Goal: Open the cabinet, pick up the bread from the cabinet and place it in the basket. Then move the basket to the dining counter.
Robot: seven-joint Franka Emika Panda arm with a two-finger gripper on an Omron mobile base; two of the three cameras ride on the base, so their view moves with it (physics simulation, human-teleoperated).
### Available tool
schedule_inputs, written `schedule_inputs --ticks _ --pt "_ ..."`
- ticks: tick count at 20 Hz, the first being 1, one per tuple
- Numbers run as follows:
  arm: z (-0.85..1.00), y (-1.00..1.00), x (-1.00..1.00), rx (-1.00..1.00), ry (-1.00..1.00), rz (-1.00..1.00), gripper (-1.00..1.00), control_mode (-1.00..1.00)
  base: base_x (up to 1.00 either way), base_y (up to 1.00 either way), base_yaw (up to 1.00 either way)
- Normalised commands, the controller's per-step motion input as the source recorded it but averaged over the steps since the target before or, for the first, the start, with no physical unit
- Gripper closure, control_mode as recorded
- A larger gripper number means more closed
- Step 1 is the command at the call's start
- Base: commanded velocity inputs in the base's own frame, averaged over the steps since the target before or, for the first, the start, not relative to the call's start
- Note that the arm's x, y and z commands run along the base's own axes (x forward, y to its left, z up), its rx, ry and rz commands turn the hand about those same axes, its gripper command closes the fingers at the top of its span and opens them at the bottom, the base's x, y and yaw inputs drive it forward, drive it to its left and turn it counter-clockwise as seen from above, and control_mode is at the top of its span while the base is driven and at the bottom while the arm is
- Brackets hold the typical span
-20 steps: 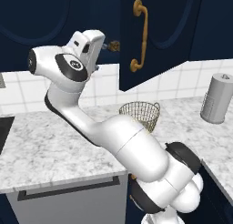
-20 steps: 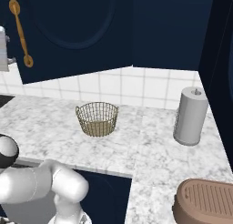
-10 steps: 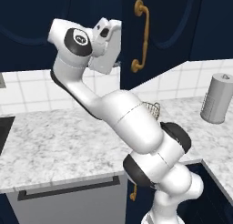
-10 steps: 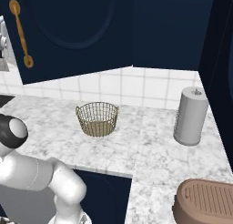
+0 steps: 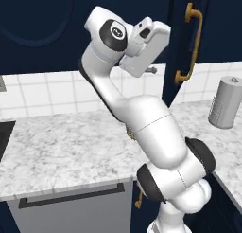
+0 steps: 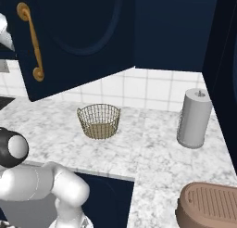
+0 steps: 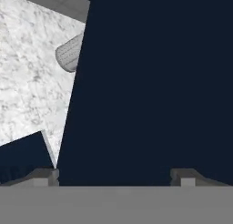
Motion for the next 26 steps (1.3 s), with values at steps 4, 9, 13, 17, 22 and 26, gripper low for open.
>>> schedule_inputs --ticks 4,9,13,17,22,26 --pt "-0.26 -1.00 -0.16 0.02 -0.17 0.00 -1.00 -1.00 0.00 0.00 0.00" --pt "-0.01 -1.00 0.00 0.00 -0.30 0.03 -1.00 -1.00 0.00 0.00 0.00" --pt "0.15 -1.00 0.00 0.00 -0.36 0.05 -1.00 -1.00 0.00 0.00 0.00" --pt "0.18 -1.00 0.00 0.00 -0.31 0.00 -1.00 -1.00 0.00 0.00 0.00" --pt "-0.11 -0.06 -0.36 0.09 -0.21 0.04 -1.00 -1.00 0.00 0.00 0.00" --pt "-0.18 1.00 -0.23 0.28 -0.04 0.32 -1.00 -1.00 0.00 0.00 0.00"
